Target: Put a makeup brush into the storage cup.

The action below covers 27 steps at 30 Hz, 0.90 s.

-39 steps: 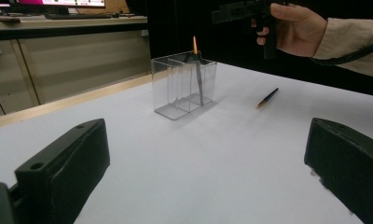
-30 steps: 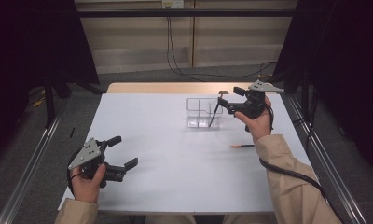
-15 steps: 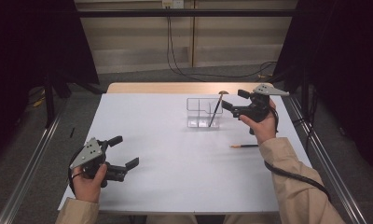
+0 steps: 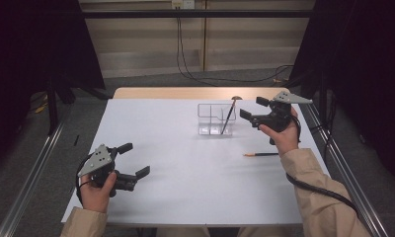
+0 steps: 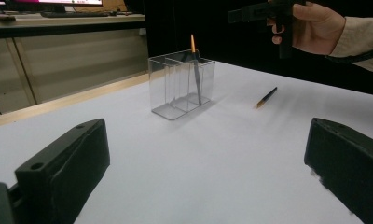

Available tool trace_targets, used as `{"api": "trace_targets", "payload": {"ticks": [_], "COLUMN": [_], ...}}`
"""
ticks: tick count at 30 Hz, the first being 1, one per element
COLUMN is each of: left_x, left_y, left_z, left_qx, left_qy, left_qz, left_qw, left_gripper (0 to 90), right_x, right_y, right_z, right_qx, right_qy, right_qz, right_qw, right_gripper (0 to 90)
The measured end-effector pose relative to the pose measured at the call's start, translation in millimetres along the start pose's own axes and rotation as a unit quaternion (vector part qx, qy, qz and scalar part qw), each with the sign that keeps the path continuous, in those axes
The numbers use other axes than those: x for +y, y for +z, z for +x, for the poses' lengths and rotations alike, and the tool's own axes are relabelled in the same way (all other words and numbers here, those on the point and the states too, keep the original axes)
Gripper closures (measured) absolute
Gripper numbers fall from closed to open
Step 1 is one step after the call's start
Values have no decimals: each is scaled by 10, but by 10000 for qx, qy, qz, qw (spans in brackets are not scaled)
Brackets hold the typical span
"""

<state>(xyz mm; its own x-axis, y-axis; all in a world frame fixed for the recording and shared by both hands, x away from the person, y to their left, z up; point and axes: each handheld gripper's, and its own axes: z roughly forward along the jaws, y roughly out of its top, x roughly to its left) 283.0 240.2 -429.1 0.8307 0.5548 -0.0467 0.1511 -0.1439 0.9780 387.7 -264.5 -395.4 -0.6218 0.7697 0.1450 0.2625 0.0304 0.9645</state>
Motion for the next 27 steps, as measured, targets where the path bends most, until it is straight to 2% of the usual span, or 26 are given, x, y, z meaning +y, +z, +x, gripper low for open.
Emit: {"api": "trace_targets", "payload": {"ticks": [27], "left_x": [12], "left_y": [-44], "left_z": [2], "left_qx": [71], "left_qy": [-13], "left_qz": [-58], "left_qw": [10000], "left_gripper": [0], "right_x": [-79], "right_y": [-223], "right_z": [-36], "right_qx": [-8], "right_qy": [-17], "right_qz": [-51], "right_qw": [10000], "right_gripper": [46]}}
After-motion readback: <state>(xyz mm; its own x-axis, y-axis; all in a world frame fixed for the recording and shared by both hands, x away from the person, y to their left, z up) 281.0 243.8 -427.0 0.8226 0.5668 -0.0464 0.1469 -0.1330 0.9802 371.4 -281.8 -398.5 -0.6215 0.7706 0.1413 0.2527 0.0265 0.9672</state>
